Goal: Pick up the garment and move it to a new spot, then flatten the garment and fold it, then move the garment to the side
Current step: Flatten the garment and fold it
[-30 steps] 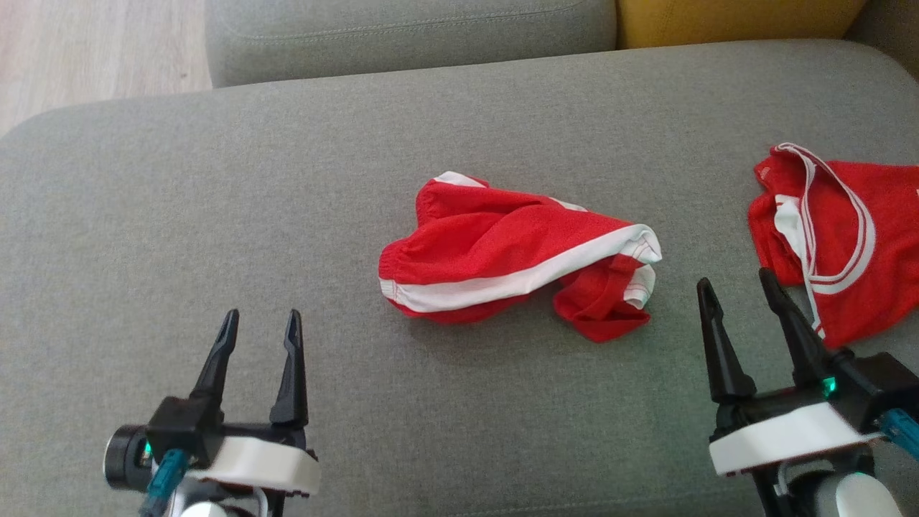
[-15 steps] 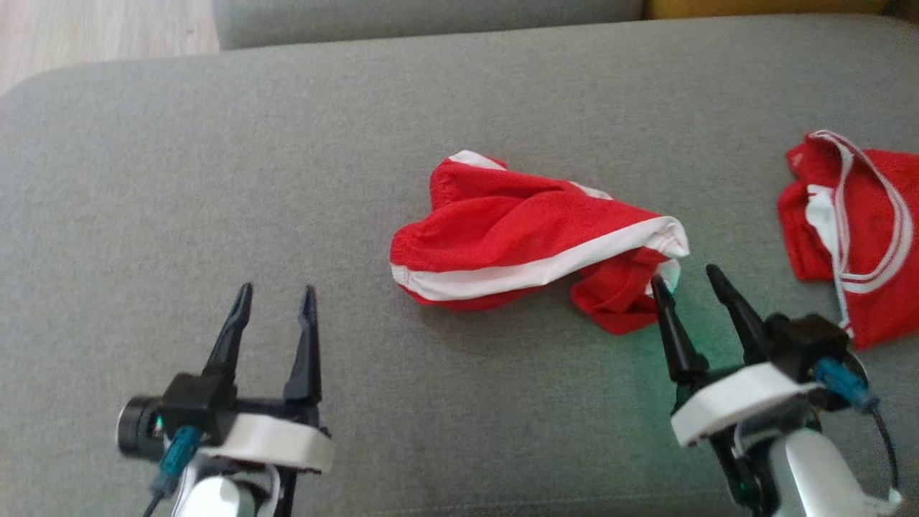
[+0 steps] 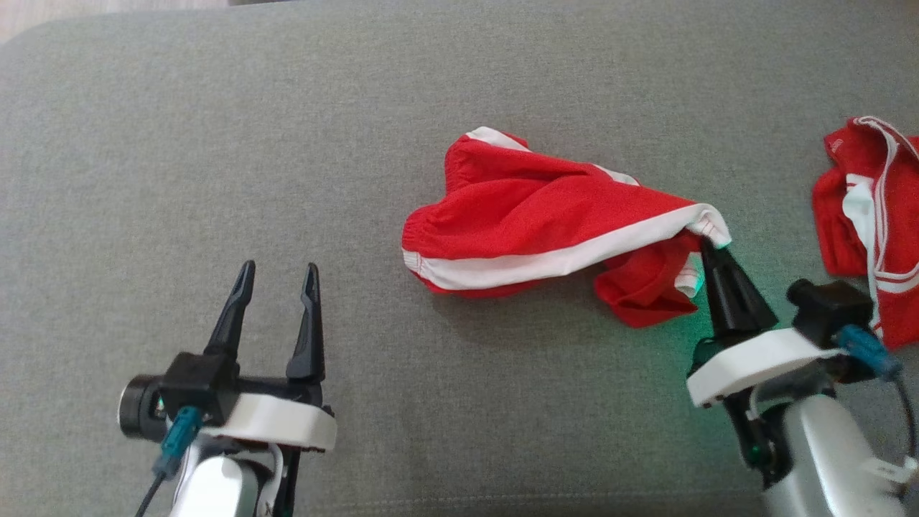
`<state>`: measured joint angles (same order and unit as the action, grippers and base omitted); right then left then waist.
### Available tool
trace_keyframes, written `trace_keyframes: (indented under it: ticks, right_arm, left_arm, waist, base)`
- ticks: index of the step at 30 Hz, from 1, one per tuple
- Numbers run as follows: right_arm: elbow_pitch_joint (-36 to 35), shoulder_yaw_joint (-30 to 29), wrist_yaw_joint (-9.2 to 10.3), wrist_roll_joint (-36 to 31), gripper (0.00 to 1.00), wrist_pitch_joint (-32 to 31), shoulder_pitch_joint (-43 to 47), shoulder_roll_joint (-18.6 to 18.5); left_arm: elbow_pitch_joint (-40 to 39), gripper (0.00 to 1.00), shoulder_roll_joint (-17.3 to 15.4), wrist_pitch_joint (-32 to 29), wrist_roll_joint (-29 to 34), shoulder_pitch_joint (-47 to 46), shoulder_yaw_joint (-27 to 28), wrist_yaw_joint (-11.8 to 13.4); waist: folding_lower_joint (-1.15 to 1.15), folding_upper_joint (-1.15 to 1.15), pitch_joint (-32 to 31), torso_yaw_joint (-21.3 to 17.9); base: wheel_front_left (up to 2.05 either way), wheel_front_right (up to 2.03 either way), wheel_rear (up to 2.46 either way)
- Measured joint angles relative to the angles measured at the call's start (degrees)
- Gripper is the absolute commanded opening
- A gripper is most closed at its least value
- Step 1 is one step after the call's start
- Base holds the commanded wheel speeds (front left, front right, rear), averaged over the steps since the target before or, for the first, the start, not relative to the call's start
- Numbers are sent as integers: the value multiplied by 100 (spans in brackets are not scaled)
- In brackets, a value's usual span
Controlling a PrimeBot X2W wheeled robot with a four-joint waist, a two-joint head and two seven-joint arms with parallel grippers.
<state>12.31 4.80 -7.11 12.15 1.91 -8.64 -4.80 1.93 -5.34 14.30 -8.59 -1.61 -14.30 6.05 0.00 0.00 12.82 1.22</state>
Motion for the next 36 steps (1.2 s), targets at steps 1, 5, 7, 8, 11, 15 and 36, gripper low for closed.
trace_keyframes:
  ticks: [1,5,7,8,11,15,36]
  right_arm:
    - [-92,-35,1,13,0,-27,21,-27]
    - [-399,-209,0,110,0,-210,127,-204]
    - [-446,-296,0,218,0,-322,143,-292]
    - [-452,-341,1,319,0,-360,130,-323]
    - [-272,-382,0,541,0,-525,74,-458]
    - [327,-354,0,812,100,-566,-197,-561]
    - [-609,-539,0,590,100,-53,715,-438]
  left_arm:
    - [-2,100,0,0,1,-20,4,-1]
    - [-7,100,13,0,2,-33,10,-1]
    - [-8,100,20,0,2,-39,10,-1]
    - [-9,100,22,0,2,-40,10,-2]
    - [-10,100,29,0,3,-72,9,-10]
    - [-7,100,52,1,3,-199,9,-58]
    - [42,100,102,1,45,-144,144,-108]
  waist:
    - [0,0,6,-7]
    - [0,0,28,-49]
    - [0,0,47,-59]
    - [0,0,60,-63]
    - [0,0,115,-62]
    - [0,0,199,-42]
    - [0,0,-46,-213]
  base:
    - [0,0,0]
    - [0,0,0]
    - [0,0,0]
    - [0,0,0]
    - [0,0,0]
    - [0,0,0]
    - [0,0,0]
